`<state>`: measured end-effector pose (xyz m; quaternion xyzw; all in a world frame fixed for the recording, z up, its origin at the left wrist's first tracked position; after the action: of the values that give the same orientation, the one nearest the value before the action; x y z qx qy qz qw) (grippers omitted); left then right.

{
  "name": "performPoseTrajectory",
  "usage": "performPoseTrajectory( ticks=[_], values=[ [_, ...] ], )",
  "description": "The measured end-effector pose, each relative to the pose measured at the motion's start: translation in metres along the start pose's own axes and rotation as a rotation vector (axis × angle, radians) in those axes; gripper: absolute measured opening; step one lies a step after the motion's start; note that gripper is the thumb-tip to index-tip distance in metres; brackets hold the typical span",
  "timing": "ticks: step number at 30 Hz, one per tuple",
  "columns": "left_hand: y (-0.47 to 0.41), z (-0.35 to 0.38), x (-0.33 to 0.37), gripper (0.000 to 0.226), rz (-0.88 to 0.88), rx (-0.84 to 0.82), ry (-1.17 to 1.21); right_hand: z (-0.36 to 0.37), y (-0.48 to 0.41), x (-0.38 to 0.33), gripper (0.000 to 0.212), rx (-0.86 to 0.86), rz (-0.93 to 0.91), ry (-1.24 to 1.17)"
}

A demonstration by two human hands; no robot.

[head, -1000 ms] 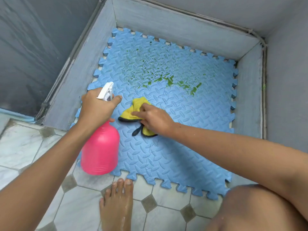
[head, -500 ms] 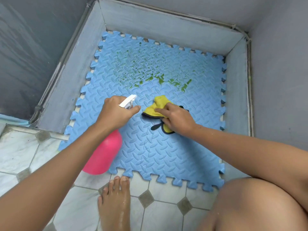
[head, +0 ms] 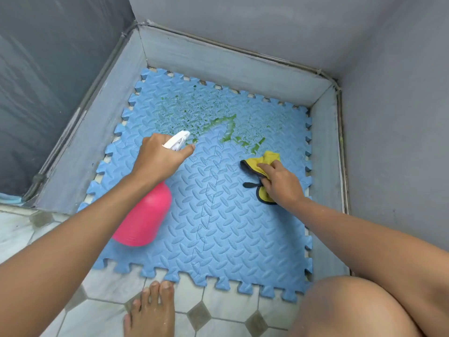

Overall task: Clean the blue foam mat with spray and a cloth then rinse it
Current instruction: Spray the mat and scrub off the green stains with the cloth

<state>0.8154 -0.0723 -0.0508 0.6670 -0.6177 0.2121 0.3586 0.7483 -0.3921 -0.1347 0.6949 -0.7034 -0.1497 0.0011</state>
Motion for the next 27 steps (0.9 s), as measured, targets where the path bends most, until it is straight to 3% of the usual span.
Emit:
performPoseTrajectory(
  ticks=[5, 10, 16, 22, 27],
  values=[
    [-0.025, -0.004, 0.005, 0.053, 0.14, -0.173, -0.124, -0.001, -0.011, -0.03, 0.042, -0.078, -0.224, -0.007],
    [-0.046, 0.003, 0.012, 0.056, 0.092, -0.208, -0.142, 0.005, -0.046, -0.091, 0.044, -0.208, -0.386, -0.051],
    [-0.07, 0.008, 0.025, 0.051, 0.221, -0.37, -0.166, 0.002, -0.049, -0.112, 0.044, -0.268, -0.247, -0.173],
    [-0.091, 0.0, 0.036, 0.057, 0.178, -0.283, -0.039, -0.006, -0.056, -0.122, 0.046, -0.347, -0.191, -0.203],
    [-0.096, 0.006, 0.041, 0.043, 0.157, -0.394, -0.062, -0.001, -0.057, -0.116, 0.047, -0.35, -0.209, -0.238]
  ],
)
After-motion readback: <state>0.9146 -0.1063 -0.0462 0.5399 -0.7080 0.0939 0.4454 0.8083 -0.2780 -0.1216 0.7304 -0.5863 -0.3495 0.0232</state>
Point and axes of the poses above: each hand's wrist, its own y-axis away from the middle knuckle, its own z-axis out of the palm, x = y × z, the point moved 1 cm from there along -y, towards the middle knuckle, and after that the axes turned 4 degrees about -x, right-handed, at the moved point
